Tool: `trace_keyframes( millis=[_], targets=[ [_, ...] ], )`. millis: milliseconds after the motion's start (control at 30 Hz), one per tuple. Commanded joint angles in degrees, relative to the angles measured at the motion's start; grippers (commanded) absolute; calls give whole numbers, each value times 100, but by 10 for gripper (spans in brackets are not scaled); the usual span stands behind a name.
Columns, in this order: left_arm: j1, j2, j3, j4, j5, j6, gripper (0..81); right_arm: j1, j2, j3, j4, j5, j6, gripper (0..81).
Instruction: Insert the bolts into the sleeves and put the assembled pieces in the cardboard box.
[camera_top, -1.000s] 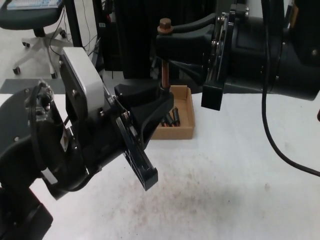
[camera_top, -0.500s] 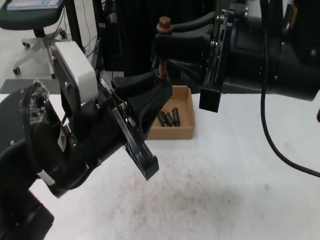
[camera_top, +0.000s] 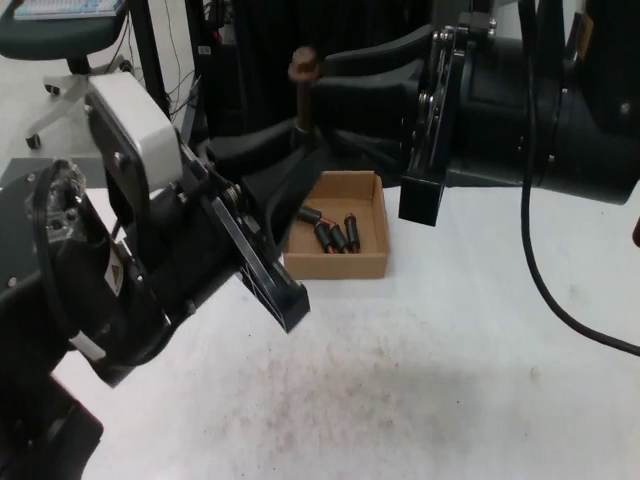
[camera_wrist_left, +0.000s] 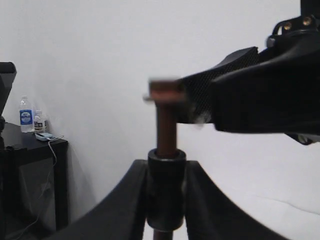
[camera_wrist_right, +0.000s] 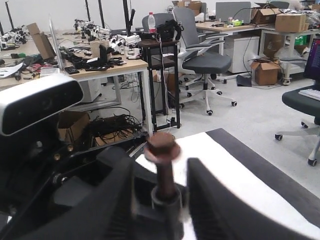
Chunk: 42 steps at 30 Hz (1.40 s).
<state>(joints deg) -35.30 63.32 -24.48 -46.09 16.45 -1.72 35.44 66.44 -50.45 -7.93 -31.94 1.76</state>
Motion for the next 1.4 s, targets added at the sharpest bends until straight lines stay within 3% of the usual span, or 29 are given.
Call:
trace_keyframes(
  millis=[0,200,400,467,567,833,1033,1233,1367],
  targets=[
    [94,-41,-36,-170,-133,-44,3,-2,-13,4,-2,35,36,457],
    [185,-41,-36,-170,-133,-44,3,-2,-13,4,-226,97,13,436],
    [436,-41,-97,597,-139,-232,3,-13,-13,4,-656,741,13,419],
    [505,-41,-278,1638,-139,-696,3,-13,-29,4,-614,1031,13,299],
    [566,-3,-719,3306,-139,-937,3,-13,-78,4,-410,1256,13,6],
    [642,967,-2430,5331,-139,-645,3,-13,-439,4,598,1897,349,8],
    [867,2934,-4590,7576,450,-645,3,-13,-1116,4,1668,2074,643,8],
    [907,4872,-7013,8710,474,-645,3,-13,-1922,4,2989,2736,643,8],
    [907,6004,-8456,9330,462,-645,3,-13,-2349,4,3586,2756,643,8]
  ],
)
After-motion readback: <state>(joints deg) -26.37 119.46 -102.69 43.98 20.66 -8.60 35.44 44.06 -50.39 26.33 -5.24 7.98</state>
